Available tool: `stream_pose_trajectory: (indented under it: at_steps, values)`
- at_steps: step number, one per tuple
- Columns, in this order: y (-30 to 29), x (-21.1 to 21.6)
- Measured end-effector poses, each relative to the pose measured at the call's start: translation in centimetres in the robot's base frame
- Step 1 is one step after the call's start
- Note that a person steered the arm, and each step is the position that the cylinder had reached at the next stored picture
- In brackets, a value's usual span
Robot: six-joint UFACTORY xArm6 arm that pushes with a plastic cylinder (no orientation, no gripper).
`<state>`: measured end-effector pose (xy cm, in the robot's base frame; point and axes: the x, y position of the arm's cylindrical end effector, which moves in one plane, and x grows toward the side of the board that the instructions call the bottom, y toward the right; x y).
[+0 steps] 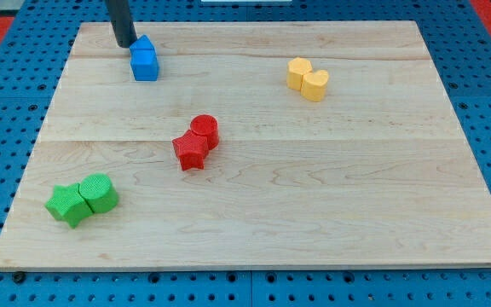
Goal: Move your arm to the top center of the board
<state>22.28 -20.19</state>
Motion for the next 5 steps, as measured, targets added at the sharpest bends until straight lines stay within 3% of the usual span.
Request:
stream_pose_trajectory:
  at_steps: [1, 5]
  values:
    - [1.0, -2.0]
    - [6.0, -2.2]
